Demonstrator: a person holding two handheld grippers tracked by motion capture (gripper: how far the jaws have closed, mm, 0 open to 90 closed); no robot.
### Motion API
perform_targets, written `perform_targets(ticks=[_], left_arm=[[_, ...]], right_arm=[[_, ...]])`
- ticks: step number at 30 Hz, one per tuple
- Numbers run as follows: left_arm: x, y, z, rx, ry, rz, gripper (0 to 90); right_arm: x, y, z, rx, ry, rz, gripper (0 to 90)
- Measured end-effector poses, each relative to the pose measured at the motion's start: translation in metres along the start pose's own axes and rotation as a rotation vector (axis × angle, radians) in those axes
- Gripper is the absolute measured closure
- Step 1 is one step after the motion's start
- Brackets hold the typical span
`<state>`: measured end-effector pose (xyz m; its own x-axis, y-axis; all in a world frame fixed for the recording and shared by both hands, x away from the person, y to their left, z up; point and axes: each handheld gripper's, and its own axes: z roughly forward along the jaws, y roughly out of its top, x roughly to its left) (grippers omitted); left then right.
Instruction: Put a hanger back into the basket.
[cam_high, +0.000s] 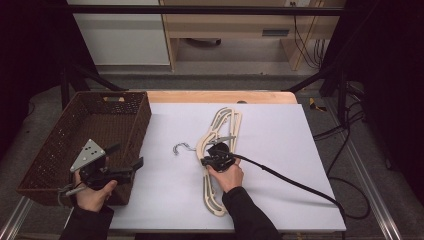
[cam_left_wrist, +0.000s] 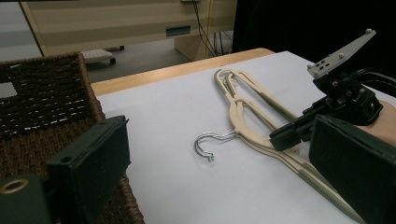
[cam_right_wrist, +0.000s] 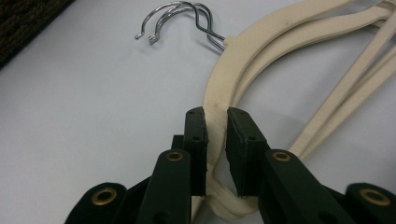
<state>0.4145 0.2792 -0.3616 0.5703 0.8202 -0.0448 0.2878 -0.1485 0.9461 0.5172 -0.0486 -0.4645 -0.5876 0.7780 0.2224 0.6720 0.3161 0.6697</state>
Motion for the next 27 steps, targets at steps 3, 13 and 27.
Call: perform_targets(ticks=[3, 13, 27], left_arm=[[0.000, 0.000, 0.000, 0.006, 0.000, 0.006, 5.0], [-0.001, 0.000, 0.000, 0.000, 0.000, -0.001, 5.0], [-0.005, 0.002, -0.001, -0.003, -0.005, 0.006, 5.0]], right_arm=[[-0.001, 0.000, 0.001, 0.009, -0.001, 0.002, 78.5], [0.011, -0.008, -0.019, -0.006, -0.077, -0.105, 56.6], [0.035, -0.049, -0.040, 0.067, -0.044, -0.048, 65.7]])
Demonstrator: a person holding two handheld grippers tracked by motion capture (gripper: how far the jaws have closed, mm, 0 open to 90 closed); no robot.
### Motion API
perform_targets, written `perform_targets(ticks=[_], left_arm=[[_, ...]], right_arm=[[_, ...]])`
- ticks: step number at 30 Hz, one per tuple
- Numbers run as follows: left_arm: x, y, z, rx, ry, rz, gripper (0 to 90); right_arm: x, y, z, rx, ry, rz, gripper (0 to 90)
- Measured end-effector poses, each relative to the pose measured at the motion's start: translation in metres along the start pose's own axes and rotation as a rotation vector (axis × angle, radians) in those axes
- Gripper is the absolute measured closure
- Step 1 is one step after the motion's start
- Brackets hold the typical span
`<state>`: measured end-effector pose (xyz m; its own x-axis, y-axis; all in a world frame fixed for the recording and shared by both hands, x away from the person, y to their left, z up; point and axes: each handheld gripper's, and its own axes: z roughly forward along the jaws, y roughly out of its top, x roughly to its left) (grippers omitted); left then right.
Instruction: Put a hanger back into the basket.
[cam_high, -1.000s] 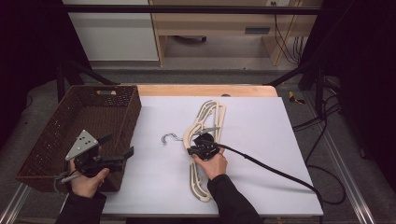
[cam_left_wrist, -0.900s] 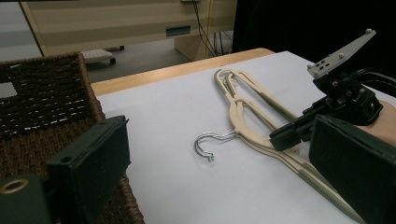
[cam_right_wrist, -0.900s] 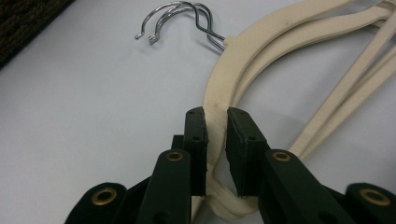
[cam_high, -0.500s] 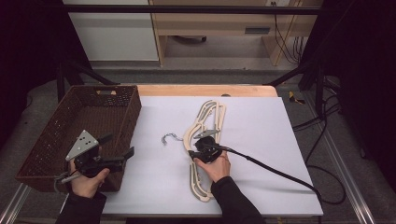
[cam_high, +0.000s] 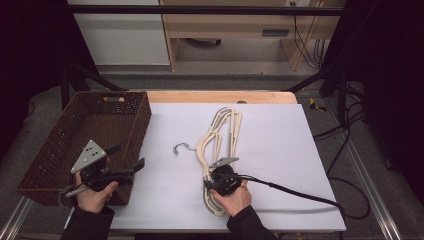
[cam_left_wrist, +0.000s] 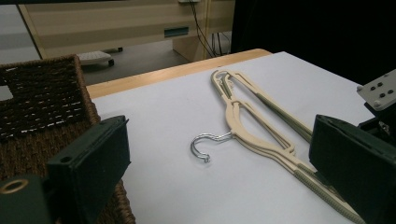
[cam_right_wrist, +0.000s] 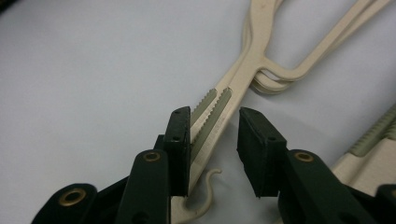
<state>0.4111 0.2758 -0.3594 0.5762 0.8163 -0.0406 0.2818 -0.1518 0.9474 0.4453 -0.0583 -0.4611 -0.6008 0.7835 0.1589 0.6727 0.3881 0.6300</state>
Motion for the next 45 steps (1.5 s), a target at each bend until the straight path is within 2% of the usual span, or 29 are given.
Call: perform_targets(ticks=[3, 8, 12, 15, 19, 22, 25, 28, 31, 33, 34, 36, 38, 40, 44, 45], left_arm=[[0.000, 0.000, 0.001, 0.003, -0.001, -0.002, 5.0], [-0.002, -0.001, 0.003, 0.010, -0.002, 0.000, 5.0], [-0.002, -0.002, 0.004, 0.019, -0.003, 0.006, 5.0], [-0.003, -0.002, 0.005, 0.020, -0.004, 0.003, 5.0], [-0.003, -0.002, 0.005, 0.023, -0.006, 0.004, 5.0], [-0.003, -0.002, 0.006, 0.029, -0.007, 0.010, 5.0], [-0.004, -0.003, 0.007, 0.031, -0.007, 0.005, 5.0], [-0.004, -0.004, 0.008, 0.040, -0.009, 0.013, 5.0], [-0.005, -0.004, 0.009, 0.040, -0.011, 0.015, 5.0], [-0.005, -0.004, 0.009, 0.037, -0.011, 0.009, 5.0], [-0.005, -0.004, 0.010, 0.037, -0.010, 0.009, 5.0], [-0.006, -0.005, 0.010, 0.043, -0.011, 0.012, 5.0], [-0.007, -0.005, 0.011, 0.049, -0.015, 0.018, 5.0], [-0.009, -0.005, 0.013, 0.052, -0.019, 0.019, 5.0], [-0.014, -0.007, 0.018, 0.065, -0.032, 0.026, 5.1], [-0.015, -0.008, 0.020, 0.071, -0.034, 0.027, 5.2]], right_arm=[[-0.003, -0.004, 0.001, -0.013, 0.039, 0.036, 67.1], [-0.002, -0.007, 0.003, -0.007, 0.050, 0.048, 67.9], [-0.001, -0.006, 0.002, -0.003, 0.051, 0.076, 71.2], [-0.003, -0.005, -0.001, 0.006, 0.018, 0.089, 75.1], [-0.010, -0.002, -0.008, 0.024, -0.013, 0.079, 78.7], [-0.017, -0.003, -0.011, 0.025, 0.007, 0.097, 79.1], [-0.019, -0.006, -0.014, 0.007, -0.003, 0.061, 78.3], [-0.017, -0.006, -0.013, -0.021, -0.005, 0.049, 66.9], [-0.018, -0.007, -0.005, -0.020, -0.008, 0.038, 63.5], [-0.017, -0.010, 0.002, -0.004, -0.024, 0.020, 65.9], [-0.017, -0.011, 0.002, -0.019, -0.041, -0.006, 67.1], [-0.014, -0.012, 0.002, -0.024, -0.061, -0.001, 72.0], [-0.013, -0.014, 0.001, -0.022, -0.098, -0.016, 77.3], [-0.014, -0.012, 0.001, -0.018, -0.092, 0.013, 79.6], [-0.016, -0.011, -0.003, -0.012, -0.090, 0.010, 80.0], [-0.015, -0.010, -0.005, -0.027, -0.070, 0.020, 80.0]])
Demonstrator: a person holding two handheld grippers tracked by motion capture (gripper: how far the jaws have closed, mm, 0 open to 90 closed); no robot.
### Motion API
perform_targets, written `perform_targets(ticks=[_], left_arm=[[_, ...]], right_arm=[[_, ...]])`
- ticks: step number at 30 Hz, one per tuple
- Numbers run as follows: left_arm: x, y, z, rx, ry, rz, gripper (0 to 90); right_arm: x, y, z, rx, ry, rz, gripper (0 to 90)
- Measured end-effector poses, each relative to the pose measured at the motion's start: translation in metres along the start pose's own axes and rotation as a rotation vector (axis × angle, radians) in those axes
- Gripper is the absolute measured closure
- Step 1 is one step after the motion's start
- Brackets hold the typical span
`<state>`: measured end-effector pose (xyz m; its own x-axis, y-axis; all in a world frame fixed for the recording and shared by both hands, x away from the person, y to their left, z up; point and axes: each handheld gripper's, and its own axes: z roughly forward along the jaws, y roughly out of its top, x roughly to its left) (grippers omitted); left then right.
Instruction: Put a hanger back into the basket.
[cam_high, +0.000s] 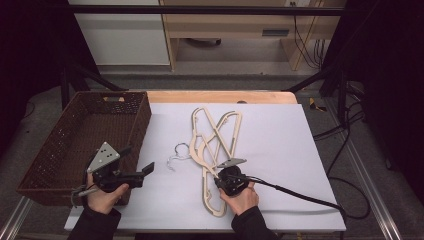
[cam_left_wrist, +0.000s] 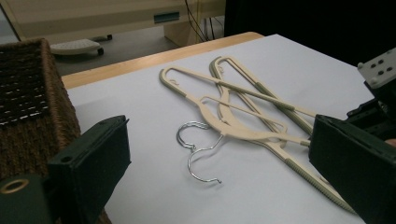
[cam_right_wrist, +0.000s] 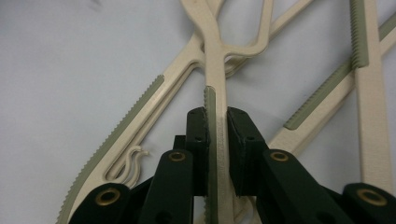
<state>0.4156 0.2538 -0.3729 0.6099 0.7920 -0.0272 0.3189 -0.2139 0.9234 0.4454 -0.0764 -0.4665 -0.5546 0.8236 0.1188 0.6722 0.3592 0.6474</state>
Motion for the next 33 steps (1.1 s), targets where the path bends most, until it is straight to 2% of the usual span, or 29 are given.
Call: perform_targets(ticks=[1, 5, 9, 12, 17, 20, 23, 28, 29, 30, 33], left_arm=[[-0.001, -0.001, 0.002, 0.006, -0.003, 0.004, 5.3], [-0.010, -0.003, 0.011, 0.026, -0.025, 0.015, 5.7], [-0.022, -0.006, 0.019, 0.040, -0.047, 0.038, 5.8], [-0.030, -0.008, 0.025, 0.046, -0.057, 0.050, 5.8], [-0.038, -0.021, 0.043, 0.077, -0.087, 0.033, 5.8], [-0.042, -0.028, 0.057, 0.099, -0.104, 0.032, 6.8], [-0.043, -0.035, 0.074, 0.107, -0.129, 0.001, 9.7], [-0.043, -0.037, 0.105, 0.071, -0.145, -0.016, 16.8], [-0.042, -0.037, 0.109, 0.067, -0.142, -0.016, 19.5], [-0.040, -0.037, 0.114, 0.063, -0.137, -0.013, 21.1], [-0.033, -0.035, 0.125, 0.027, -0.131, -0.040, 28.2]], right_arm=[[-0.002, 0.001, -0.003, 0.003, -0.014, -0.013, 80.0], [-0.006, 0.006, -0.017, -0.031, 0.010, -0.012, 80.0], [-0.017, 0.007, -0.029, -0.068, 0.068, 0.024, 80.1], [-0.025, 0.009, -0.040, -0.097, 0.088, 0.042, 80.1], [-0.035, 0.009, -0.061, -0.152, 0.123, 0.056, 80.1], [-0.039, 0.007, -0.068, -0.164, 0.133, 0.052, 80.1], [-0.042, 0.003, -0.073, -0.168, 0.150, 0.065, 80.1], [-0.043, 0.000, -0.075, -0.170, 0.154, 0.064, 80.2], [-0.043, 0.000, -0.075, -0.176, 0.154, 0.050, 80.2], [-0.043, 0.000, -0.076, -0.175, 0.150, 0.051, 80.1], [-0.042, -0.002, -0.078, -0.173, 0.154, 0.049, 80.1]])
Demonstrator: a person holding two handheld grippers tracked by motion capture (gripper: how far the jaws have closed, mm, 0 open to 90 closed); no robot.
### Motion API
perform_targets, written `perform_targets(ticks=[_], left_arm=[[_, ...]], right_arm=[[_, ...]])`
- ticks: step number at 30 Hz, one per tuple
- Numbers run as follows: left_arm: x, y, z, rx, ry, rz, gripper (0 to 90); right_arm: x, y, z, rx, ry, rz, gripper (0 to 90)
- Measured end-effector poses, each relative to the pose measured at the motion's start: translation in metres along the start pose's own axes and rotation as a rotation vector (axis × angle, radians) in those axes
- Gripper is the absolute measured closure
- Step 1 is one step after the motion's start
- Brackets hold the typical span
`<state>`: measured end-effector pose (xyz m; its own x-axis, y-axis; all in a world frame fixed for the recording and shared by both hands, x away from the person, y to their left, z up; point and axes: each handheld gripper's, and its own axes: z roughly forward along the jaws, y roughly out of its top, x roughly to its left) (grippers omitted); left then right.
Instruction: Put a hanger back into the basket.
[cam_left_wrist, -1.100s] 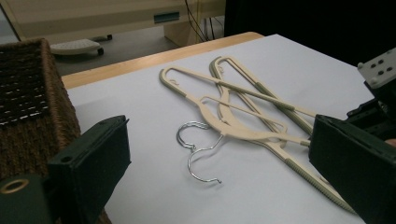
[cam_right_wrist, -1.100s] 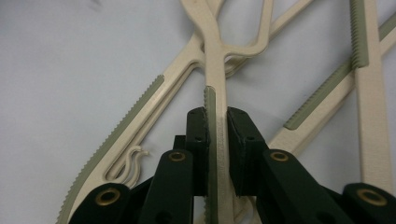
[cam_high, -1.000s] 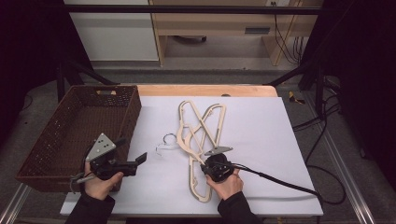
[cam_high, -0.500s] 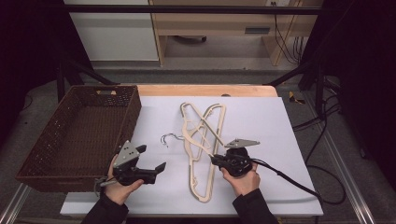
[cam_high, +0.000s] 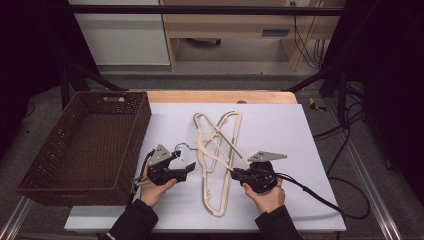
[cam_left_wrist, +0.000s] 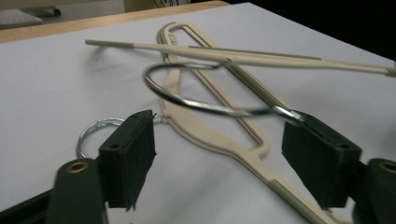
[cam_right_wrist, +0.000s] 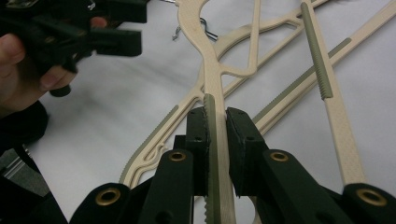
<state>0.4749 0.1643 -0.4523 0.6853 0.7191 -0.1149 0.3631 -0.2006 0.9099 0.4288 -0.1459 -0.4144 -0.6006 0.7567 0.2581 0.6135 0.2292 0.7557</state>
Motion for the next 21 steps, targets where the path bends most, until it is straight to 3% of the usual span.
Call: perform_targets(ticks=[6, 12, 16, 19, 21], left_arm=[[0.0023, 0.0049, 0.0044, -0.074, -0.047, -0.005, 45.4], [-0.0019, 0.0059, 0.0080, -0.083, -0.077, 0.000, 62.6], [-0.0043, 0.0062, 0.0105, -0.081, -0.078, 0.004, 75.4], [-0.0014, 0.0070, 0.0095, -0.102, -0.073, -0.030, 79.4], [-0.0009, 0.0079, 0.0079, -0.107, -0.078, -0.030, 80.0]], right_arm=[[-0.0014, -0.0045, -0.0017, -0.006, 0.015, 0.000, 80.1], [-0.0002, -0.0063, -0.0004, -0.006, 0.017, 0.007, 80.1], [-0.0007, -0.0080, 0.0002, -0.011, 0.016, -0.017, 80.1], [0.0007, -0.0095, -0.0004, -0.016, 0.026, 0.003, 80.1], [-0.0004, -0.0101, -0.0004, -0.022, 0.031, -0.011, 80.1]])
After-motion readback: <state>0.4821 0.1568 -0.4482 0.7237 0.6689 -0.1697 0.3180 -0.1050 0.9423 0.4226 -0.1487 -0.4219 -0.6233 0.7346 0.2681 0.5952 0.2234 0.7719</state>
